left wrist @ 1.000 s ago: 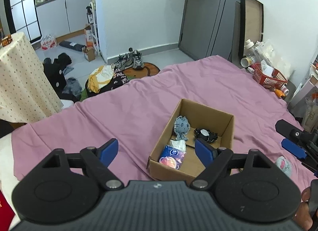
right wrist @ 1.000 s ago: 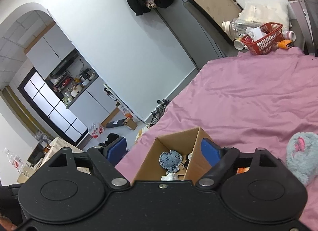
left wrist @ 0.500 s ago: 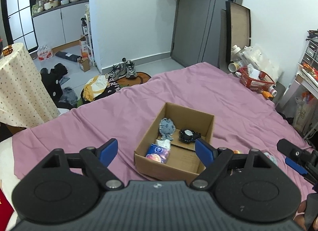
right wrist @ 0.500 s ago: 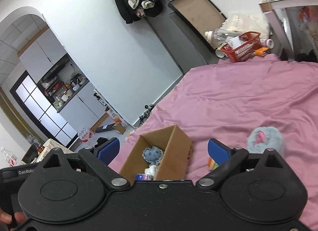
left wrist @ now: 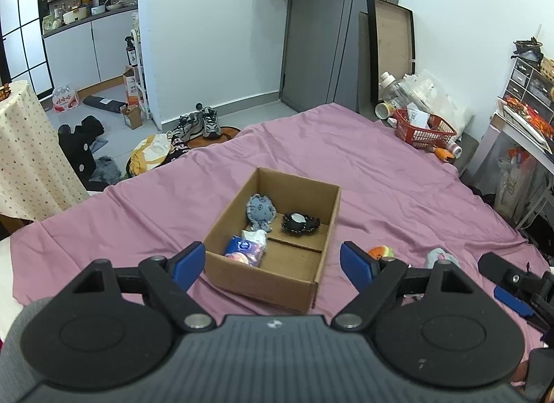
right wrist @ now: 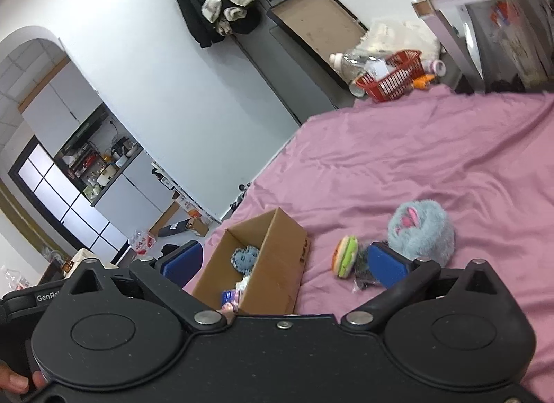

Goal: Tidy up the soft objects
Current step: 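Grasp the gray fluffy plush with the right tool while the left approaches the burger toy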

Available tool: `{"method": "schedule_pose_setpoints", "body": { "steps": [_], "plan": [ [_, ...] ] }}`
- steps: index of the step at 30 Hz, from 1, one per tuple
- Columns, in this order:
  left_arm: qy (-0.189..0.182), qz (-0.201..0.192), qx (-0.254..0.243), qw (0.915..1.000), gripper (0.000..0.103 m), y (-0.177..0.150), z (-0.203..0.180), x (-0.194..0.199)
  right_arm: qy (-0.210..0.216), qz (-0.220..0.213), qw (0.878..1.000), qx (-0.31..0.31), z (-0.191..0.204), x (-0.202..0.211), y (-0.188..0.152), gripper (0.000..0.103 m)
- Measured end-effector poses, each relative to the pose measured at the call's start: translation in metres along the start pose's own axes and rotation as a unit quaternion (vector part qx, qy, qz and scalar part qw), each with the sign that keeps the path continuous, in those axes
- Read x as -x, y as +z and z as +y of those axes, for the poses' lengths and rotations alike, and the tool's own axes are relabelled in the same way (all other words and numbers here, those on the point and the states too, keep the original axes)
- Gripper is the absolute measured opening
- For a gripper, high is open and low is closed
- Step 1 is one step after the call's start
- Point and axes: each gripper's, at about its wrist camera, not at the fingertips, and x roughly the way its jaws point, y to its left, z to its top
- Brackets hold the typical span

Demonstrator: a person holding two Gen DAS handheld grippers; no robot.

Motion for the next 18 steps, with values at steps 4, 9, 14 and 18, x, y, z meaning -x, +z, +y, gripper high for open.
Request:
{"method": "schedule_pose_setpoints", "body": {
  "steps": [4, 9, 14, 18],
  "plan": [
    [-0.006, 0.000, -0.003, 1.0000, 0.084, -0.004, -0.011, -0.001, -0.021, -0.002, 1.000, -0.002, -0.009, 0.008, -0.005, 0.103],
    [-0.020, 0.001, -0.016, 0.9997, 0.084, -0.013, -0.028, -0.007, -0.036, -0.007, 0.999, -0.029, -0.025, 0.016, -0.005, 0.103],
    [-0.054, 0.009, -0.028, 0.9981, 0.084, -0.022, -0.048, -0.018, -0.054, -0.008, 0.996, -0.072, -0.047, 0.014, -0.004, 0.103],
    [-0.083, 0.021, -0.031, 0.9958, 0.084, -0.028, -0.069, -0.032, -0.073, -0.007, 0.990, -0.121, -0.071, 0.012, -0.004, 0.103]
  ]
}}
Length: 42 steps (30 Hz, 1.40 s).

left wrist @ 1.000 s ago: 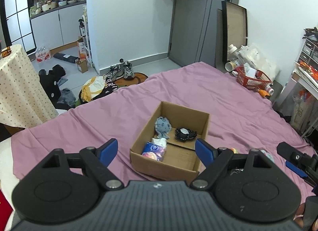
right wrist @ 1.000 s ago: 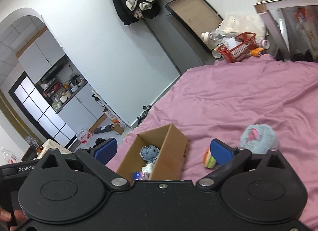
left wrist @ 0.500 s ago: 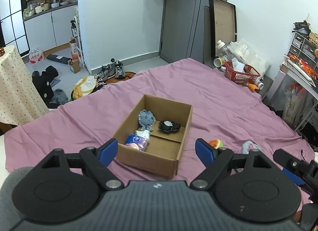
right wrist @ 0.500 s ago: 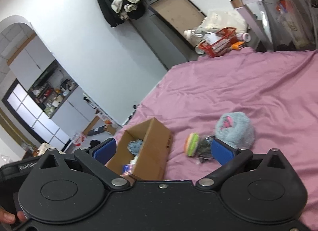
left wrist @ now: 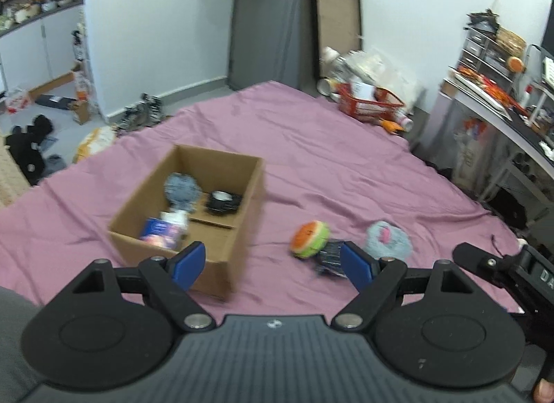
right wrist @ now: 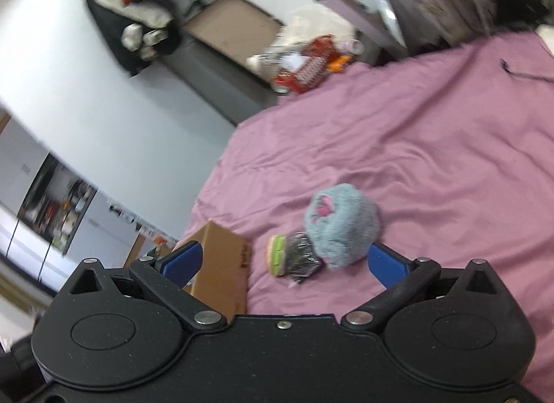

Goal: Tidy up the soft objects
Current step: 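Grasp the gray fluffy plush with the right tool while the left approaches the burger toy, then carry the gray plush in the right tool over the box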

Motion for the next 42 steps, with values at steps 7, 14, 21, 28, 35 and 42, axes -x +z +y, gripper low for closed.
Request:
{"method": "schedule_pose_setpoints", "body": {
  "steps": [7, 14, 21, 28, 35, 42],
  "plan": [
    [-0.016, 0.013, -0.003, 0.9998, 0.084, -0.006, -0.022, -0.034, -0.016, 0.024, 0.999, -0.044, -0.021, -0.023, 0.002, 0.102],
    [-0.026, 0.024, 0.013, 0.9993, 0.080, -0.005, -0.030, -0.065, -0.025, 0.034, 0.996, -0.075, -0.035, -0.040, 0.009, 0.099],
    [-0.044, 0.038, 0.017, 0.9982, 0.071, 0.004, -0.043, -0.097, -0.043, 0.048, 0.995, -0.077, -0.038, -0.065, 0.021, 0.083],
    [-0.072, 0.071, 0.030, 0.9944, 0.051, 0.012, -0.059, -0.136, -0.060, 0.061, 0.990, -0.115, -0.051, -0.092, 0.032, 0.067],
    [-0.093, 0.104, 0.044, 0.9892, 0.044, 0.016, -0.076, -0.170, -0.066, 0.078, 0.982, -0.160, -0.070, -0.118, 0.037, 0.057],
    [-0.106, 0.137, 0.044, 0.9839, 0.037, 0.011, -0.089, -0.197, -0.034, 0.101, 0.978, -0.177, -0.076, -0.135, 0.033, 0.048]
  ]
}}
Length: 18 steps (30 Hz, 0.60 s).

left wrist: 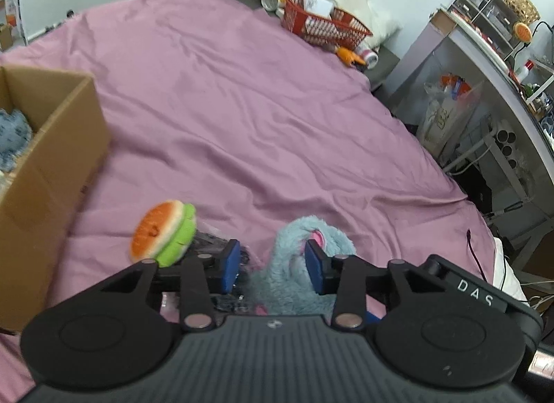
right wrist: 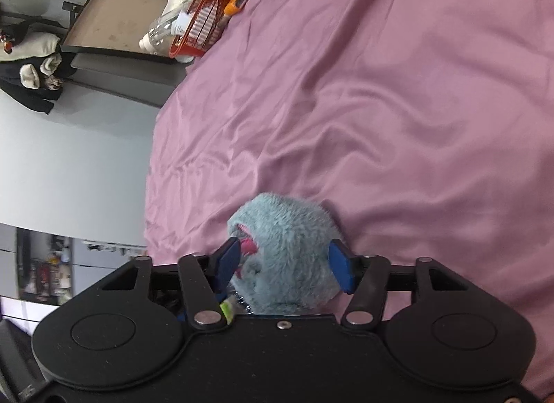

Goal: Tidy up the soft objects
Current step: 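Carry the gray plush in the right tool over the box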

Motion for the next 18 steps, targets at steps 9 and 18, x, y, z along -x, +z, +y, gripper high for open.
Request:
{"method": "schedule_pose_setpoints", "body": {
  "steps": [9, 18],
  "plan": [
    [-0.003, 0.037, 0.004, 0.9993, 0.021, -0.003, -0.002, -0.027, -0.023, -0.002, 1.000, 0.016, -0.002, -0.005, -0.001, 0.025],
    [-0.017, 0.020, 0.012, 0.9996, 0.019, 0.000, -0.001, 0.001, -0.002, -0.028, 0.997, 0.067, 0.015, 0.018, -0.009, 0.023]
  ]
}}
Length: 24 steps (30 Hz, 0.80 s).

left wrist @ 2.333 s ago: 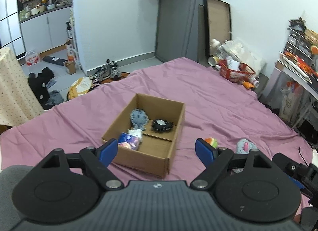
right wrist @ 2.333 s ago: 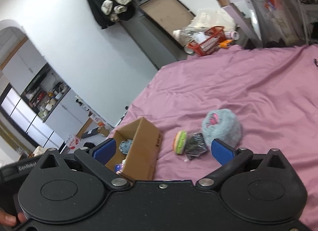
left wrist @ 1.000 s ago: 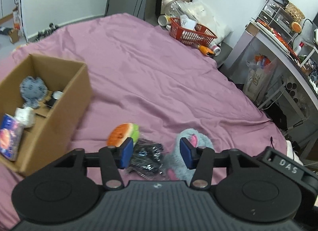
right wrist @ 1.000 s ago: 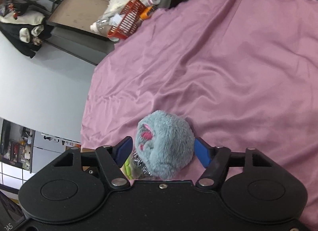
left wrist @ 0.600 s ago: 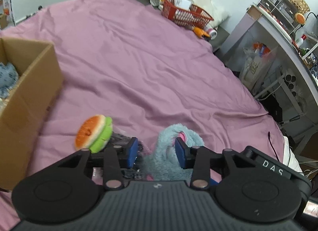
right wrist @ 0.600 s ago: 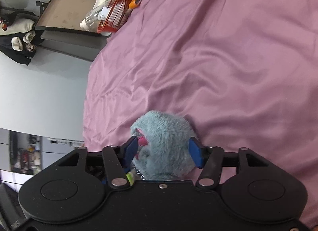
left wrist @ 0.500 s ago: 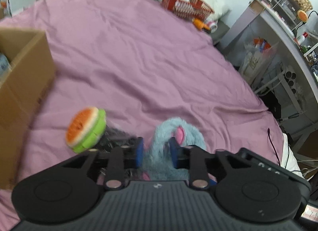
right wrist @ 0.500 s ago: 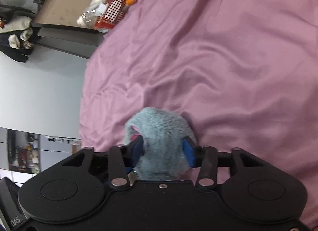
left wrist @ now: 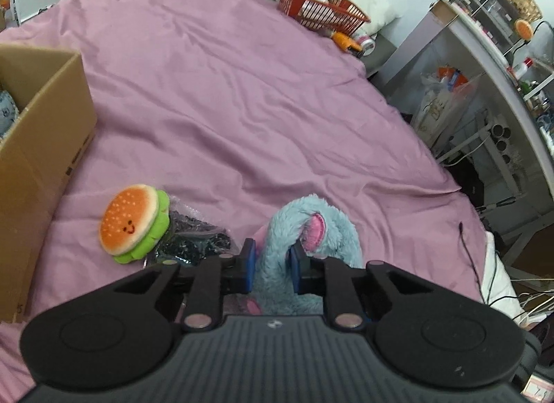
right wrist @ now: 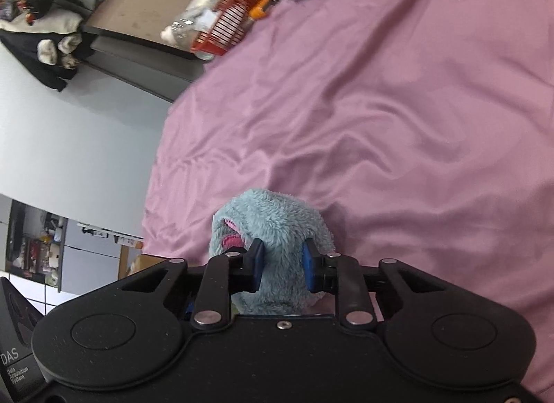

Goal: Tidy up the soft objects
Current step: 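Carry the gray plush in the right tool over the box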

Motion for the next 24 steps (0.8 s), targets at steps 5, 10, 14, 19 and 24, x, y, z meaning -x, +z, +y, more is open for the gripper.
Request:
{"method": "schedule_pose_setpoints", "body": {
  "steps": [5, 10, 14, 19, 24],
  "plan": [
    [-0.003, -0.030, -0.017, 0.9994, 0.019, 0.002, -0.007, 0.031, 0.030, -0.022, 0.999, 0.030, 0.016, 0.017, -0.002, 0.023],
    [-0.014, -0.061, -0.016, 0.9979, 0.019, 0.005, -0.002, 0.065, 0.073, -0.042, 0.994, 0.063, 0.035, 0.028, -0.006, 0.023],
    [-0.005, -0.088, -0.012, 0.9961, 0.019, 0.009, 0.006, 0.096, 0.109, -0.046, 0.989, 0.094, 0.054, 0.033, -0.014, 0.023],
    [-0.009, -0.110, 0.004, 0.9938, 0.018, 0.008, 0.020, 0.125, 0.143, -0.049, 0.981, 0.121, 0.072, 0.038, -0.024, 0.023],
    [-0.009, -0.131, 0.014, 0.9912, 0.018, 0.005, 0.038, 0.151, 0.167, -0.048, 0.973, 0.151, 0.092, 0.043, -0.038, 0.023]
  ]
}}
